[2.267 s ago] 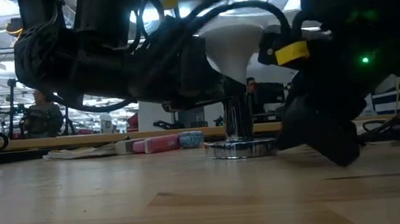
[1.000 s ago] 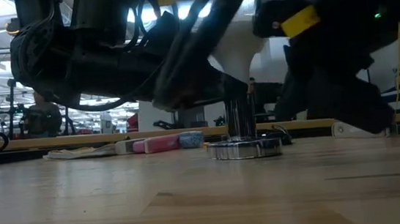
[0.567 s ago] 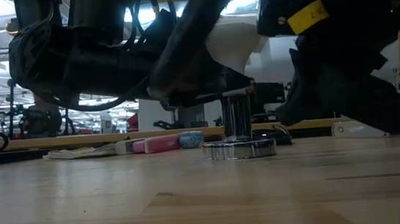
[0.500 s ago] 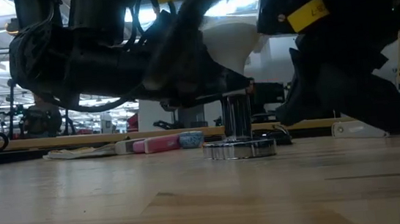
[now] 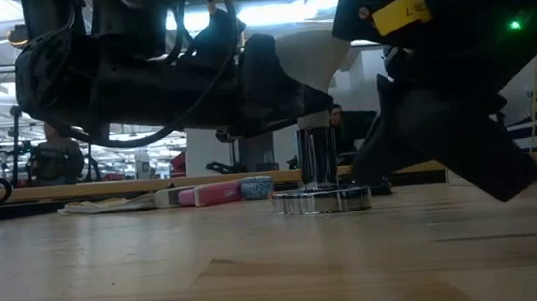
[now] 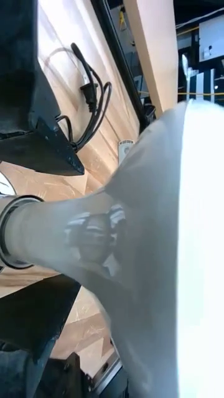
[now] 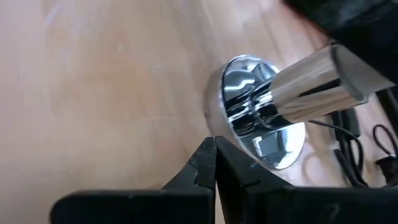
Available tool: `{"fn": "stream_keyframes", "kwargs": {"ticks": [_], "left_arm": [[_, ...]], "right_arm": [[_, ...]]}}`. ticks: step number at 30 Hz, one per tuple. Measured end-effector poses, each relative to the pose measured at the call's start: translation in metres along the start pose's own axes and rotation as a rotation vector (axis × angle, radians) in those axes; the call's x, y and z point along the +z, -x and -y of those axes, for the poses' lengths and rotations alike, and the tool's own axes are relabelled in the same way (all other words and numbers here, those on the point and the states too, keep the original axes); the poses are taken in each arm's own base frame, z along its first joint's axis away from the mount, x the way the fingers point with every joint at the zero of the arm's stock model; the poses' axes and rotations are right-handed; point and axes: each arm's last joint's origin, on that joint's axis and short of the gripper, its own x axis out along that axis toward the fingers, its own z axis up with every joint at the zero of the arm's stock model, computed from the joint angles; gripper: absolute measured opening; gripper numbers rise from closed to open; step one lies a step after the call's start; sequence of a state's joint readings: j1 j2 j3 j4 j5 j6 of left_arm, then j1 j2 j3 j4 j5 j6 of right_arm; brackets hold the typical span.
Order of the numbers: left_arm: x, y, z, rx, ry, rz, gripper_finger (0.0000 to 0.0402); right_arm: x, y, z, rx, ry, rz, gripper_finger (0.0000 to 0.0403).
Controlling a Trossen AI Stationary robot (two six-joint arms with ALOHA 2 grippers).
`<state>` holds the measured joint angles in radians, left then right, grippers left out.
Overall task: Screw lightbulb
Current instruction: Insert the lightbulb into the lamp
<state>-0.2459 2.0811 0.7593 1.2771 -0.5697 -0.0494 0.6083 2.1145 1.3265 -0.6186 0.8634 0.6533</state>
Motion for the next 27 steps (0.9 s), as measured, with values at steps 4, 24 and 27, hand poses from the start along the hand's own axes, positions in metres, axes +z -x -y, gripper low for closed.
{"fn": "stream_keyframes", "kwargs": {"ticks": [4, 24, 27], "left_arm": [[0.000, 0.000, 0.000, -0.001, -0.003, 0.000, 0.0260], [0.001, -0.001, 0.000, -0.062, -0.031, -0.003, 0.0219], [0.001, -0.003, -0.002, -0.079, -0.030, -0.003, 0.0202]], "right_arm": [[-0.004, -0.004, -0.001, -0.005, -0.027, 0.033, 0.0005], [-0.012, -0.018, 0.001, 0.006, -0.032, 0.049, 0.0005], [-0.014, -0.016, 0.001, 0.002, -0.017, 0.047, 0.0005]]}}
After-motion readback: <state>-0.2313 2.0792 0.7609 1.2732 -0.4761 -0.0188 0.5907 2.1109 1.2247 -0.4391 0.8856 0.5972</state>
